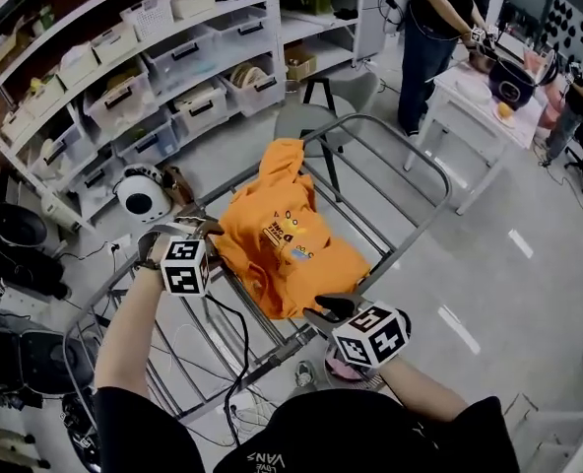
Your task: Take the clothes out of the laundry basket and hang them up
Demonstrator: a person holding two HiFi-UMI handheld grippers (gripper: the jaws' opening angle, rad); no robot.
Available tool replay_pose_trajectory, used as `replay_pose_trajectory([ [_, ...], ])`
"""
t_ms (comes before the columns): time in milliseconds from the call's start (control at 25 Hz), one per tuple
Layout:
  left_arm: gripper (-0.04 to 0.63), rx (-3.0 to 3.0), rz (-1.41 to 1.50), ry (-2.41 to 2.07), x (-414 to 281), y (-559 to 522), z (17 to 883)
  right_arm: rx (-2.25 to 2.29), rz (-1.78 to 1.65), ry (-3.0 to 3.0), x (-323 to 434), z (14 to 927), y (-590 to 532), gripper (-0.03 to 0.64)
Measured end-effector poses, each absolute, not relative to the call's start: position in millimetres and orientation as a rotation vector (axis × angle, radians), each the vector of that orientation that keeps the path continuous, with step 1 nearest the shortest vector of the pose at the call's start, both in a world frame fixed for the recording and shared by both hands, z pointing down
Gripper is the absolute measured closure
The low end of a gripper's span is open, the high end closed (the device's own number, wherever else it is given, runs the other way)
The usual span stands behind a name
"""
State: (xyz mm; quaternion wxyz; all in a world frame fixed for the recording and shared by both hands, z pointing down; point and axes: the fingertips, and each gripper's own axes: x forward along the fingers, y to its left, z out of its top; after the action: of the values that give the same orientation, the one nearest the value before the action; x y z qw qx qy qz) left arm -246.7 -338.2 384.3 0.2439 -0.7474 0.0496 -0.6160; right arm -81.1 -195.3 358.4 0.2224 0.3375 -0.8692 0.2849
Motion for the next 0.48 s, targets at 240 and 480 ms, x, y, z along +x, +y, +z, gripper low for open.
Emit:
replay_pose_trajectory([
  [240, 0.382, -2.108, -1.633, 0.244, -242.7, -361.2, 359.1, 1.141, 0.754, -2.336, -41.3, 358.9, -221.8, 0.492],
  [480, 0.382, -2.212, -1.539, 0.416, -204.4, -408.8, 356.1, 1.293, 0.690, -2.283, -15.7, 356.7, -260.2, 0.492],
])
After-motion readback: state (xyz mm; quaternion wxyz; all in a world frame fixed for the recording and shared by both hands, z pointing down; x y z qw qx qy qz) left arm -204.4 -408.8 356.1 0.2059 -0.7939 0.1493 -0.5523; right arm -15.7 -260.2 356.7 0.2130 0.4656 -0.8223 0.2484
